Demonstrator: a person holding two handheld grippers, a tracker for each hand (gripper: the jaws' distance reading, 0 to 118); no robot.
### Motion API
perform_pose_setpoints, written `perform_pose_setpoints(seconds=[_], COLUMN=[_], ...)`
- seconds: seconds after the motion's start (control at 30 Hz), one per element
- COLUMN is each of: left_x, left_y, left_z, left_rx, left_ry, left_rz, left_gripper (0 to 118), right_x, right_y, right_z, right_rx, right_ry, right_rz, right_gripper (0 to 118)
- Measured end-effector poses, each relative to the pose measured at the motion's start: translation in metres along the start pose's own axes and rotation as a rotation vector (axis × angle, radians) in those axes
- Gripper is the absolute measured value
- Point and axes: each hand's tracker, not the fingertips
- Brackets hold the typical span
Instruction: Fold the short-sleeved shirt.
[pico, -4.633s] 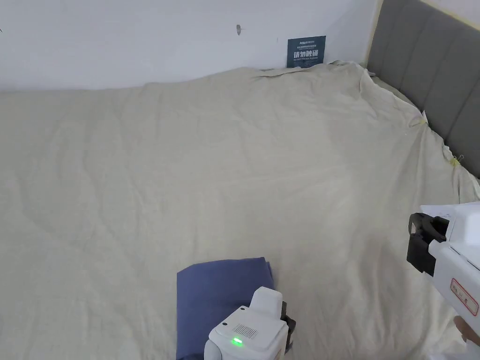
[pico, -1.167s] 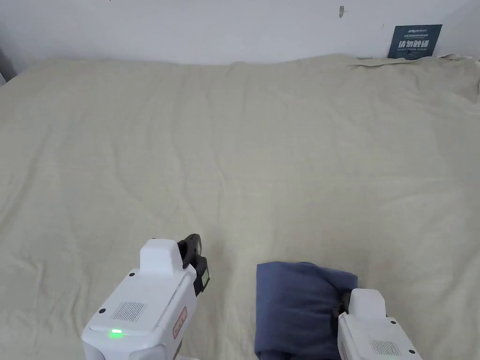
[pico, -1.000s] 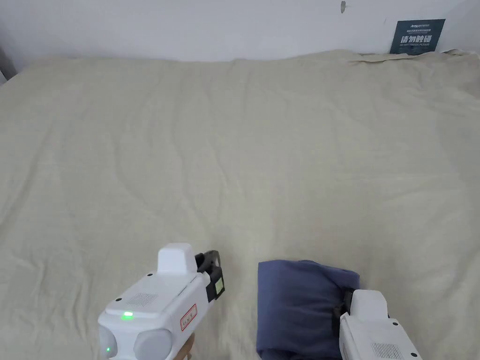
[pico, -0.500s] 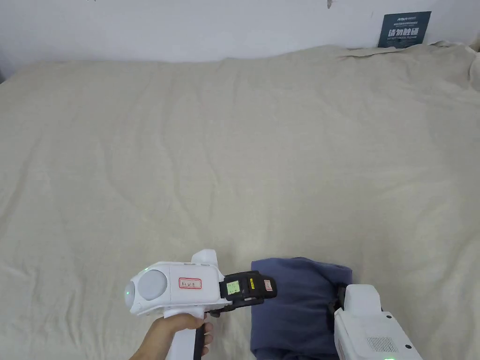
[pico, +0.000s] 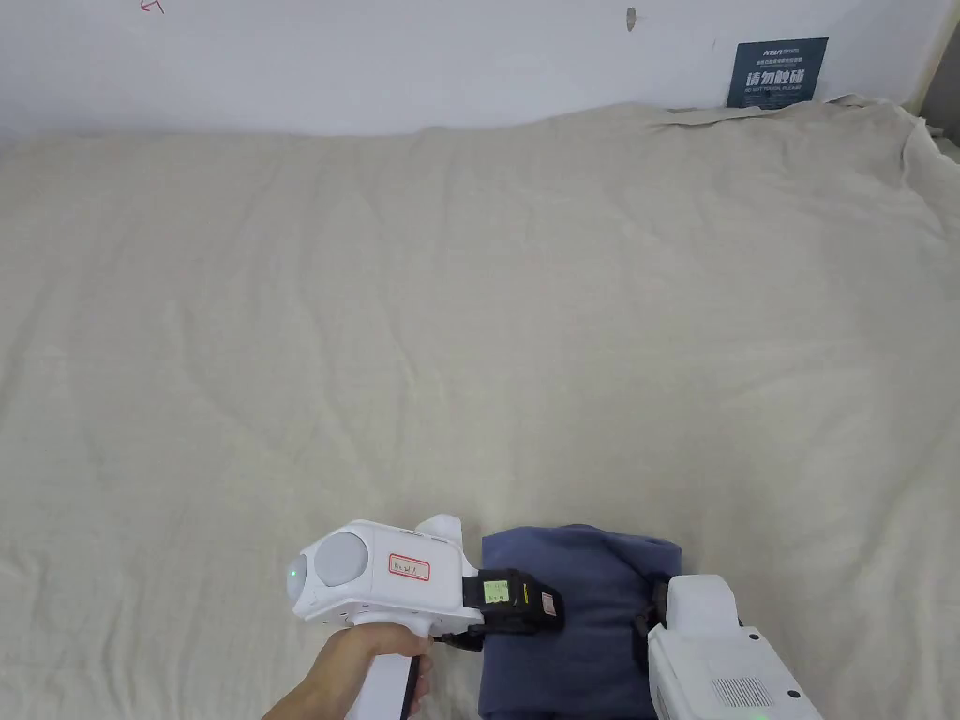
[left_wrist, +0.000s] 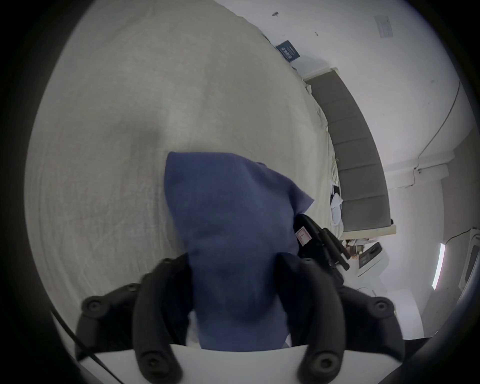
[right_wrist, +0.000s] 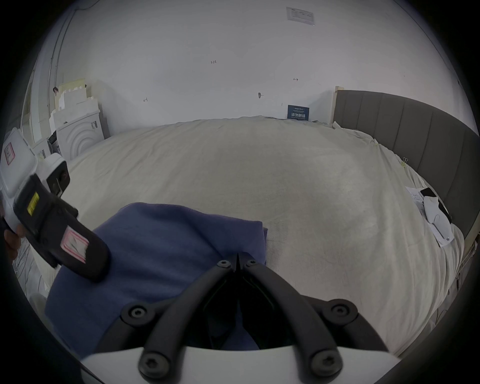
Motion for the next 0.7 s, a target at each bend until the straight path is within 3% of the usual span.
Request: perform_pose_setpoints(seconds=[0.13,0.17,0.47,0.7], left_x=[-0.001,0.000,0.011,0.013], left_y=[-0.001,-0.003,-0.015,-0.013], left_z=[0.001,0.002,0.006,0.032], left_rx=[-0.007,0.000,0.053,0.090], left_ry=[-0.001,-0.012,0.048,0.081], left_rz=[0.003,0.003,-0.033,-0.093], left_gripper=[27,25,20,19], right_x=[0.001,0.000,0.004,0.015], right_y=[0.000,0.000,0.018,0.069], right_z=[0.000,0.000,0.010,0.052], right_rx=[0.001,0.002,0.001,0.203], right_ry=[0.005,0.005,0.032,0.073], right_rz=[0.000,-0.001,0.006,0.022], right_gripper=[0,0,1,1])
